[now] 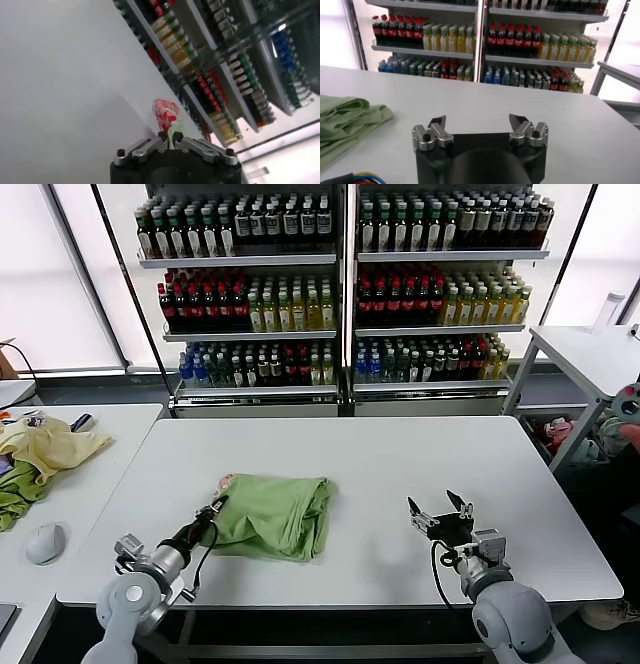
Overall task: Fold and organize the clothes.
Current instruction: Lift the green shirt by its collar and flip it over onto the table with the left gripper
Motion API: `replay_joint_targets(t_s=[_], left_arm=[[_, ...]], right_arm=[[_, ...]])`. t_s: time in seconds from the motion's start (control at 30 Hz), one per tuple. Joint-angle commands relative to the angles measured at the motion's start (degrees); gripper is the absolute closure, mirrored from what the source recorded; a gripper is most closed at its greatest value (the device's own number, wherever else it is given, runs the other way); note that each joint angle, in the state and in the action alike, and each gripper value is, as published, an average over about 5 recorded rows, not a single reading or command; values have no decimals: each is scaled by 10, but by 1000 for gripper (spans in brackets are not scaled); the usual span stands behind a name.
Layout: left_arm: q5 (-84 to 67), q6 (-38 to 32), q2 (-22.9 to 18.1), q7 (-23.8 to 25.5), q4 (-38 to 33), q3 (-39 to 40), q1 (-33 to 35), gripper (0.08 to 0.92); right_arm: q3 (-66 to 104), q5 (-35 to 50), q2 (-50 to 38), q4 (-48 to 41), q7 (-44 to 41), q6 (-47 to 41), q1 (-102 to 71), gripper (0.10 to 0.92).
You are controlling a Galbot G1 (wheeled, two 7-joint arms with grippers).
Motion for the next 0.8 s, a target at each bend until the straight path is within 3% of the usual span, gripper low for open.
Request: replay_joint_targets(t_s=[0.03, 0.27, 0.4, 0.5, 0.6, 0.8], left_arm=[[-80, 18, 92, -14, -43, -157, 10, 889], [-68, 55, 235, -28, -91, -254, 15, 889], [-28, 59, 268, -44, -139, -237, 3, 889], [58, 55, 250, -55, -180, -168, 0, 889], [243, 31, 210, -51, -186, -53, 4, 889], [644, -53, 122, -34, -57, 191, -20, 889]], right_arm=[[0, 2, 1, 2, 0, 0, 1, 203], [-3, 2, 8, 8, 0, 0, 3, 203], [0, 2, 10, 15, -1, 1, -3, 203], [6, 1, 10, 21, -1, 3, -10, 203], [11, -3, 12, 25, -2, 6, -17, 203], [11, -14, 23, 26, -2, 9, -20, 203]])
